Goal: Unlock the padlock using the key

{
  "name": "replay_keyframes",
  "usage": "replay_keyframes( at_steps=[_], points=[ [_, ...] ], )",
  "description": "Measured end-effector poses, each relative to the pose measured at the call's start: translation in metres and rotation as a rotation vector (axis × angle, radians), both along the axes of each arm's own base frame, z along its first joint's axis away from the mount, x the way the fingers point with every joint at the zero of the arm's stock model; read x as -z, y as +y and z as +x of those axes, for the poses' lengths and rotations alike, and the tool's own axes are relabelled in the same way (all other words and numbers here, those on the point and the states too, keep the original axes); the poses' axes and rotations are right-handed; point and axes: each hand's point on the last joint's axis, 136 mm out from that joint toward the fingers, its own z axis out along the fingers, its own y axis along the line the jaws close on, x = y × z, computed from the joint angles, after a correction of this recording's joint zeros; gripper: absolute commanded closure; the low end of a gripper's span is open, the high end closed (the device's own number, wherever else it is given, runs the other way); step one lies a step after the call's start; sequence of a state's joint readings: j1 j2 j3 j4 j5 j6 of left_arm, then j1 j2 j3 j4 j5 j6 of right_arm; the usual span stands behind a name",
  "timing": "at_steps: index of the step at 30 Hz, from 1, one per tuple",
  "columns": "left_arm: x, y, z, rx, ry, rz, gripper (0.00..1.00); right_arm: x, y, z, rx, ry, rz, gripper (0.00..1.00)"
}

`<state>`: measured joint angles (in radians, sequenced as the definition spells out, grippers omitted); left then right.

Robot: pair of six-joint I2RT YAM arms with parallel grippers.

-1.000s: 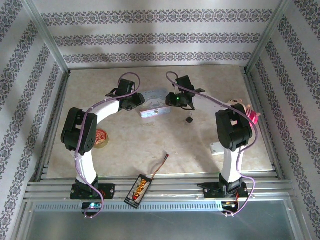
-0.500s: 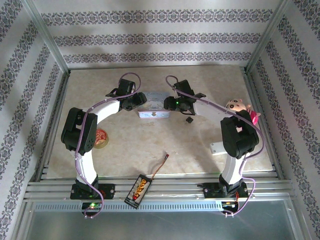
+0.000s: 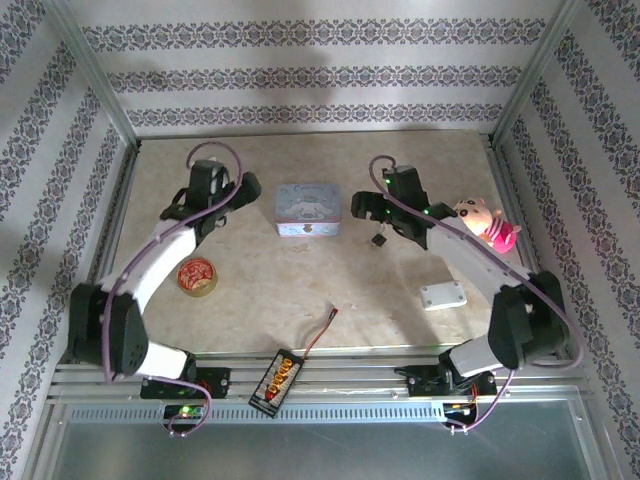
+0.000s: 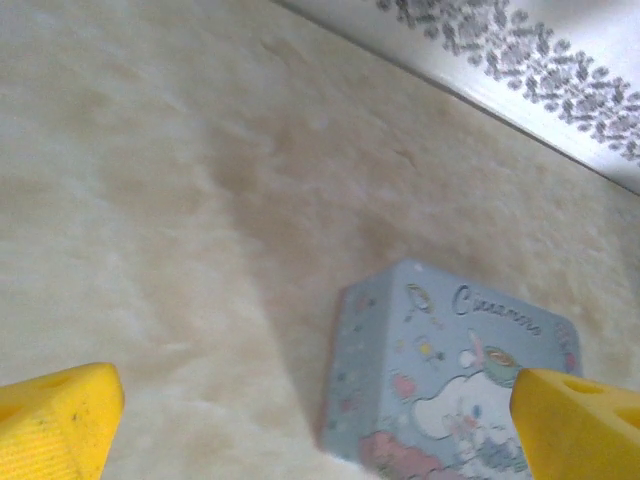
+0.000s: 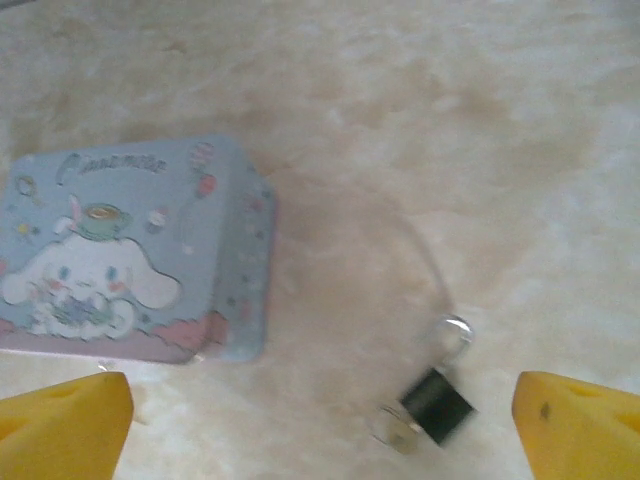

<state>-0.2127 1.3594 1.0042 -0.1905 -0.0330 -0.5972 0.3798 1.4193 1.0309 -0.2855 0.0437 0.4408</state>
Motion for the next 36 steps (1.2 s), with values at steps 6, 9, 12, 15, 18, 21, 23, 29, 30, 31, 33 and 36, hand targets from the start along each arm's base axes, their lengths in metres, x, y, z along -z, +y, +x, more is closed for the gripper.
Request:
replay_keyframes(
  at_steps=[6,9,12,15,18,21,23,29,30,31,33,36],
  points=[
    [0.009,0.053,-0.059,-0.100,-0.075,0.196,0.01,0.002,-0.042,-0.031,0.083,-0.048,-0.081,0.02],
    [0.009,0.068,-0.079,-0.130,-0.137,0.275,0.01,0.003,-0.059,-0.044,0.118,-0.082,-0.122,0.02],
    [0.009,0.082,-0.092,-0.170,-0.195,0.338,0.01,0.001,-0.075,-0.055,0.162,-0.135,-0.158,0.02],
    [0.016,0.089,-0.097,-0.191,-0.226,0.382,0.01,-0.001,-0.090,-0.061,0.205,-0.188,-0.193,0.02],
    [0.029,0.093,-0.100,-0.191,-0.242,0.422,0.01,-0.003,-0.103,-0.064,0.238,-0.237,-0.227,0.02],
    [0.042,0.096,-0.100,-0.188,-0.242,0.455,0.01,-0.002,-0.114,-0.065,0.265,-0.281,-0.261,0.02],
    [0.048,0.100,-0.098,-0.190,-0.234,0.472,0.01,0.003,-0.118,-0.065,0.263,-0.296,-0.289,0.02],
    [0.058,0.104,-0.084,-0.159,-0.221,0.509,0.01,0.020,-0.125,-0.064,0.242,-0.332,-0.361,0.02],
    [0.060,0.104,-0.082,-0.152,-0.222,0.511,0.01,0.021,-0.126,-0.064,0.243,-0.339,-0.367,0.02],
    [0.061,0.103,-0.079,-0.140,-0.227,0.512,0.01,0.021,-0.128,-0.062,0.247,-0.351,-0.371,0.02],
    [0.064,0.101,-0.074,-0.117,-0.238,0.518,0.01,0.020,-0.131,-0.061,0.253,-0.376,-0.377,0.02],
    [0.068,0.097,-0.066,-0.081,-0.251,0.525,0.01,0.019,-0.134,-0.060,0.254,-0.412,-0.386,0.02]
  ],
)
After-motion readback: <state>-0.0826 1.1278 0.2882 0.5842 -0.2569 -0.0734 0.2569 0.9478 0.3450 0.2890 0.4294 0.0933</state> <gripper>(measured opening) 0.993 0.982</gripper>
